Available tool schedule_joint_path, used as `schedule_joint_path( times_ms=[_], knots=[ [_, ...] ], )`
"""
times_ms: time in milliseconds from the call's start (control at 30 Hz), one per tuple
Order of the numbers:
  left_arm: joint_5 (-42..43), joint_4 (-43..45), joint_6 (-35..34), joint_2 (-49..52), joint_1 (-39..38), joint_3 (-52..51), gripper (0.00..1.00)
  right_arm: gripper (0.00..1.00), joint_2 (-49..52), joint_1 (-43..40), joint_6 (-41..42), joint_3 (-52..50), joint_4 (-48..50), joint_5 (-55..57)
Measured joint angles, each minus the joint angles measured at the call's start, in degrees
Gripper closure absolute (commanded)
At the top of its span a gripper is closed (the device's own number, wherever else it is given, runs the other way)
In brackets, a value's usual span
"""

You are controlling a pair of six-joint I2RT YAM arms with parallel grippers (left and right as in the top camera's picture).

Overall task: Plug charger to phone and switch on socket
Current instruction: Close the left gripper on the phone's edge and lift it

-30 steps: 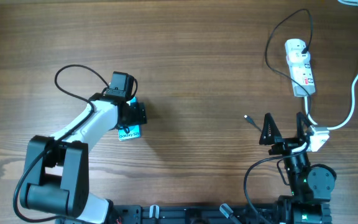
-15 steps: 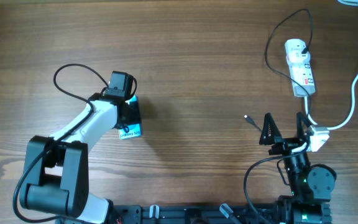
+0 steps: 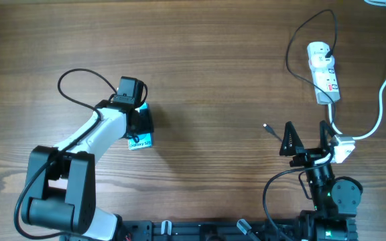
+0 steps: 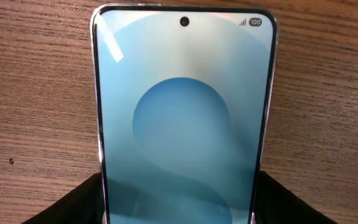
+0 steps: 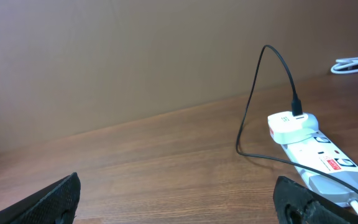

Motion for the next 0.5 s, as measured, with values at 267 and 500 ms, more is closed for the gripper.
schedule_joint_path(
  times_ms=[267,500],
  knots=[
    [0.0,-0.3,0.0,0.1,0.0,0.0,0.36,0.0,0.0,0.0,0.0,0.0,0.0,0.0],
    [1.5,-10.8,0.0,1.8,0.0,4.5,0.44,0.0,0.0,0.0,0.0,0.0,0.0,0.0]
  ],
)
